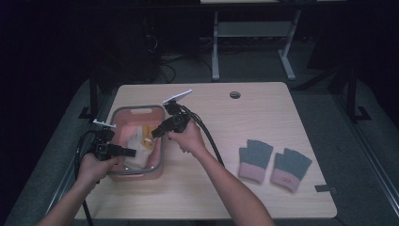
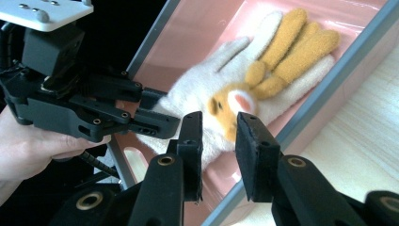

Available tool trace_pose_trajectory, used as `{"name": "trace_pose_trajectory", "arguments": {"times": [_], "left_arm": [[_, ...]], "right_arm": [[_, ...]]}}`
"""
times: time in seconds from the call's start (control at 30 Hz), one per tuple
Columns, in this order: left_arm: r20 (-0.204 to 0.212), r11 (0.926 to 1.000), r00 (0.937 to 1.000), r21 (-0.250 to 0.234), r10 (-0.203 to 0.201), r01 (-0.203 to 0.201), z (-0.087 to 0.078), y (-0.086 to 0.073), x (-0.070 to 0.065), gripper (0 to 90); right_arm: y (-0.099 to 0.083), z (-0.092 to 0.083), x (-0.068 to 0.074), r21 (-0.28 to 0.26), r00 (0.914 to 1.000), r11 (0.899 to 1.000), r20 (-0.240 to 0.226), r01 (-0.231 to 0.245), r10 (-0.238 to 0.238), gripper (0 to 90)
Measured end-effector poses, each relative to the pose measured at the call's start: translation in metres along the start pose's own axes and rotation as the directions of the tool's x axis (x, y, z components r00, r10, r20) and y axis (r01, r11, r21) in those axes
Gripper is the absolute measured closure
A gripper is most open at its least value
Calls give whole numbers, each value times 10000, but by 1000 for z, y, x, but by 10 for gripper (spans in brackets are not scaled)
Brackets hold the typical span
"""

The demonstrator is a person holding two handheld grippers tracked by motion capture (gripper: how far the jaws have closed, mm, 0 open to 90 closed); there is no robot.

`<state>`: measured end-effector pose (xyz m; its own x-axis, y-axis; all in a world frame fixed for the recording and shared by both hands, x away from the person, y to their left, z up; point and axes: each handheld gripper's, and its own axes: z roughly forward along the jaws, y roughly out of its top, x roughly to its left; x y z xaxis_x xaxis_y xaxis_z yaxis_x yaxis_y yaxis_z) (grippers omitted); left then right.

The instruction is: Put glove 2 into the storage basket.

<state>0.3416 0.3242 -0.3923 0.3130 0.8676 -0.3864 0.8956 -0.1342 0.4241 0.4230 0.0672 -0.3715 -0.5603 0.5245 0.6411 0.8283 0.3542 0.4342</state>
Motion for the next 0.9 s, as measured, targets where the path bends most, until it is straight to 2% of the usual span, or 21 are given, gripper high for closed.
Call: {"name": "trace_pose_trajectory", "arguments": {"times": [0.17,0.37,0.5,0.67,0.9], "left_arm": [[-292,9996,9995,-263,-93,85,-9,3,3,570],[-448,9992,9989,-390,103,-120,-12,3,1,597],[-320,9987,9992,-448,225,-239,-12,3,-3,598],[-162,9962,9994,-817,291,-303,-19,6,-8,602],[48,9946,9990,-943,449,-443,-20,7,-15,584]], "right_arm": [[-2,-5,-1,-136,10000,9999,-55,64,-65,711],[-7,-12,-2,-259,9999,9997,-137,46,-49,710],[-9,-17,-4,-335,9998,9994,-196,38,-45,705],[-13,-26,-9,-539,9996,9985,-267,-48,34,698],[-19,-41,-16,-794,9996,9967,-251,-182,163,676]]}}
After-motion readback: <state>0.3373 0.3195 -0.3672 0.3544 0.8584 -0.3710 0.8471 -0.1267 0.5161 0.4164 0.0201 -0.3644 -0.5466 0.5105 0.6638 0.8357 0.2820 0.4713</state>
